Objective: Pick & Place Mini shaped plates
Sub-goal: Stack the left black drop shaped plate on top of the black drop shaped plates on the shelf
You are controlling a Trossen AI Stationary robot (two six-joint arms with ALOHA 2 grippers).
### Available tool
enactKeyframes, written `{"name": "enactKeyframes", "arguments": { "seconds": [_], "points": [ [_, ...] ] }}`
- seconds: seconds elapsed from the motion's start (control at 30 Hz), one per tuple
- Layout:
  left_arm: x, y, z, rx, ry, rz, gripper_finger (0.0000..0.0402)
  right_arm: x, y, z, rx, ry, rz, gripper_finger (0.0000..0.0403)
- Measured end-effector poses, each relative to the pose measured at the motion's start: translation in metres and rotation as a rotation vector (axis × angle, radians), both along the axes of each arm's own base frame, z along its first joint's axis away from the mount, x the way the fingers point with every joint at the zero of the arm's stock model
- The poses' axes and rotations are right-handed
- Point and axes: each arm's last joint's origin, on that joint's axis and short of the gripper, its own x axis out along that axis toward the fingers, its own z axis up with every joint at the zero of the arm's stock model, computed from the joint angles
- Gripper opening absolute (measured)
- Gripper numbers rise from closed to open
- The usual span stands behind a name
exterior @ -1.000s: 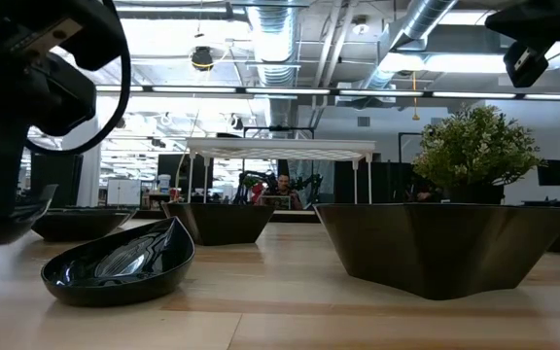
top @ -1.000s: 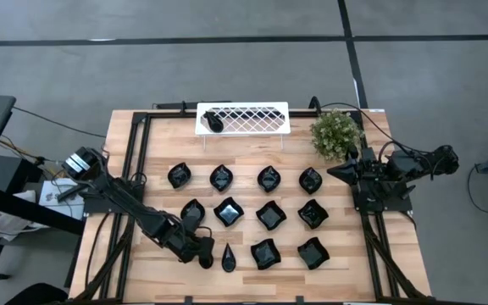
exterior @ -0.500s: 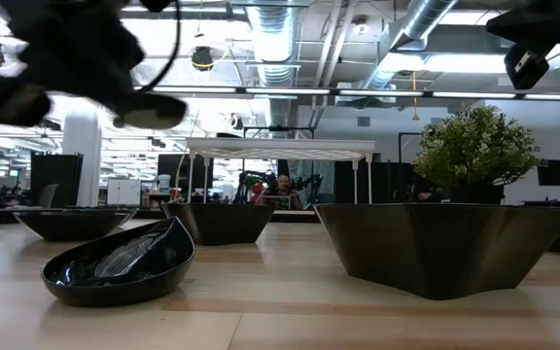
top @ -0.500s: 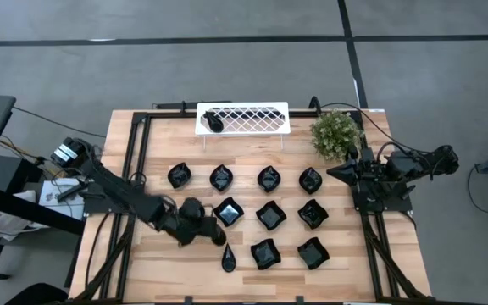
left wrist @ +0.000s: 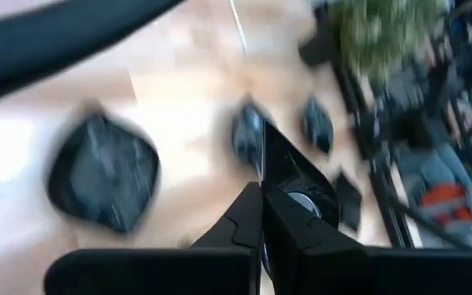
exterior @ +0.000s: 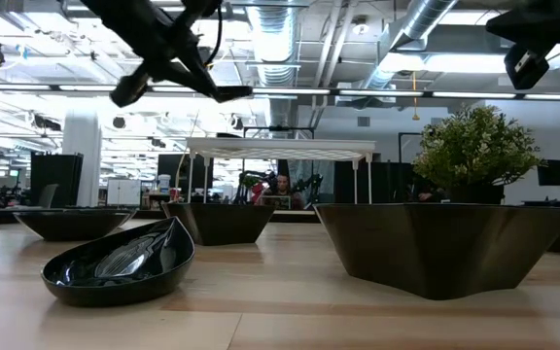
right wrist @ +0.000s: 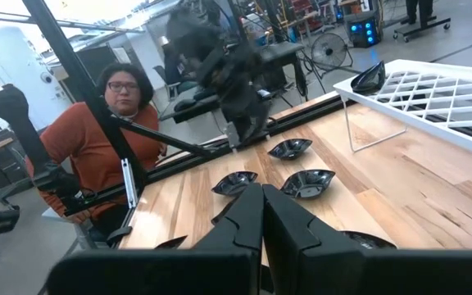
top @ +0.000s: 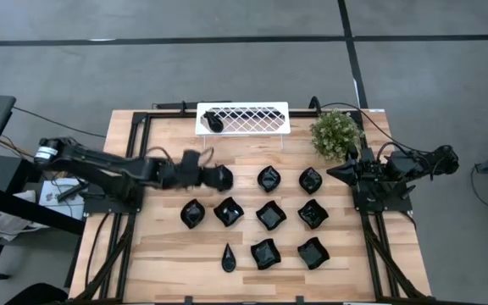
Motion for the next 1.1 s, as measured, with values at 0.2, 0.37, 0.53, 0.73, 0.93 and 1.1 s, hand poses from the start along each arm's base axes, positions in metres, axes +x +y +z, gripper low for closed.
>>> {"name": "enactKeyframes", "arguments": {
  "seconds": [0.2,0.37,0.53,0.73,0.93,1.1],
  "points": [
    [0.005,0.046,0.028,0.116,-0.038,0.08,0.0003,0.0,0.0,0.0,0.001,-0.001,0.0,0.0],
    [0.015,0.076,0.055,0.218,-0.051,0.117,0.0003,0.0,0.0,0.0,0.001,-0.001,0.001,0.0],
    [0.018,0.102,0.071,0.291,-0.046,0.188,0.0003,0.0,0.0,0.0,0.001,-0.001,0.0,0.0],
    [0.014,0.125,0.074,0.316,-0.033,0.271,0.0003,0.0,0.0,0.0,0.001,-0.001,0.001,0.0],
    [0.019,0.141,0.06,0.299,0.008,0.302,0.0003,0.0,0.0,0.0,0.002,-0.003,0.0,0.0],
    [0.026,0.15,0.042,0.254,0.055,0.299,0.0003,0.0,0.0,0.0,0.002,-0.003,0.0,0.0]
  ]
}}
